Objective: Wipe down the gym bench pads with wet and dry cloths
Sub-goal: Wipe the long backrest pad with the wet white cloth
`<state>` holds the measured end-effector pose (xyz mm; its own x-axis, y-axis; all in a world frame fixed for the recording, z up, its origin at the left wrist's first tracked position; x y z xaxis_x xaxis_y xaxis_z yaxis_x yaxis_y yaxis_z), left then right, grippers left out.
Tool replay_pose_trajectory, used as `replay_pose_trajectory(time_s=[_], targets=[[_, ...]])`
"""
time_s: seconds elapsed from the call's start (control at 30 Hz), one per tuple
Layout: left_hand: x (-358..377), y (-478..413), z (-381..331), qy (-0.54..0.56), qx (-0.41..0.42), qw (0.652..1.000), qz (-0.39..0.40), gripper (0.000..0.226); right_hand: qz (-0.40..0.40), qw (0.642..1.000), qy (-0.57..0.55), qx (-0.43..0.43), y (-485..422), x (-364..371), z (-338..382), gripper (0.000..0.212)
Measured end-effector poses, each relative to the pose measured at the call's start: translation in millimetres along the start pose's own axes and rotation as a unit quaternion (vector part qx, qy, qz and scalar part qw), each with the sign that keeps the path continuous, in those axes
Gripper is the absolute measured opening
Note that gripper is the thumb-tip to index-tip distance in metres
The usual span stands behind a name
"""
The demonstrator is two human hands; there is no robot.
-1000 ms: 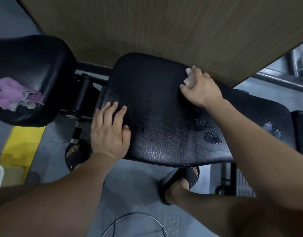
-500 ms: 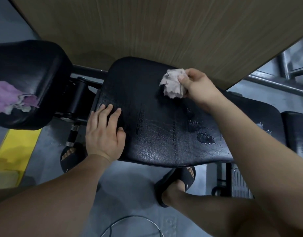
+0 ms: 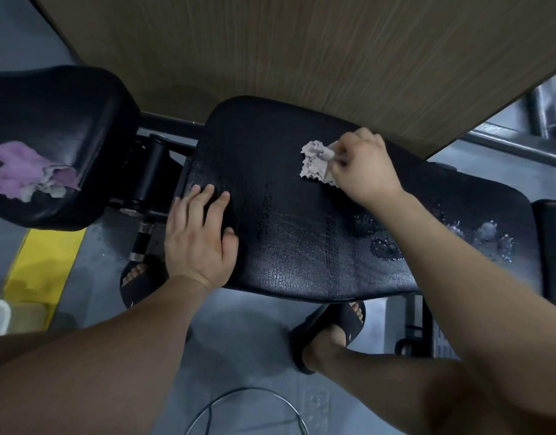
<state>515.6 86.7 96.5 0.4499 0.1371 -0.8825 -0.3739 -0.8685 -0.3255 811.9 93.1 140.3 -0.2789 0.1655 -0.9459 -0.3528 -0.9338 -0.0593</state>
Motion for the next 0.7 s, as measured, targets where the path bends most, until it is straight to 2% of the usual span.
replay_pose_trajectory(time_s=[0.1, 0.17, 0.23, 0.4, 0.53, 0.6, 0.7], targets=[[0, 0, 0, -0.001, 0.001, 1.000, 0.002, 0.056, -0.028, 0.997, -0.066, 0.019, 2, -6, -2, 0.015], [0, 0, 1, -0.003, 0.001, 1.000, 0.004, 0.057, -0.077, 0.995, -0.054, 0.020, 3, -14, -4, 0.024], [1, 0, 1, -0.005, 0.000, 1.000, 0.007, 0.057, -0.120, 0.993, -0.014, 0.008, 3, -17, -4, 0.023], [2, 0, 1, -0.005, -0.003, 1.000, 0.010, 0.058, -0.047, 0.997, -0.019, -0.050, 4, 13, 4, 0.029], [2, -1, 1, -0.001, -0.005, 1.000, 0.011, 0.058, -0.090, 0.996, -0.008, -0.012, 3, 23, 13, 0.026], [2, 0, 1, -0.001, -0.003, 1.000, 0.011, 0.059, -0.076, 0.994, -0.033, -0.069, 22, 39, 48, 0.030], [1, 0, 1, -0.003, -0.001, 1.000, 0.007, 0.059, -0.001, 0.974, -0.010, -0.225, 61, 58, 89, 0.032]])
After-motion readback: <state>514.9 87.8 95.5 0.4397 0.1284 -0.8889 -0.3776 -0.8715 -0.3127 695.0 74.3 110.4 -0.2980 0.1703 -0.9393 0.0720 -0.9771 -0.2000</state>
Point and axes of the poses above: each hand's wrist, its own y-axis away from the middle knuckle, its own x-axis out of the palm, z = x × y, the point moved 9 cm from there along -y, towards the middle knuckle, and after that the axes turned 4 degrees about -z, right-handed, at the moved point
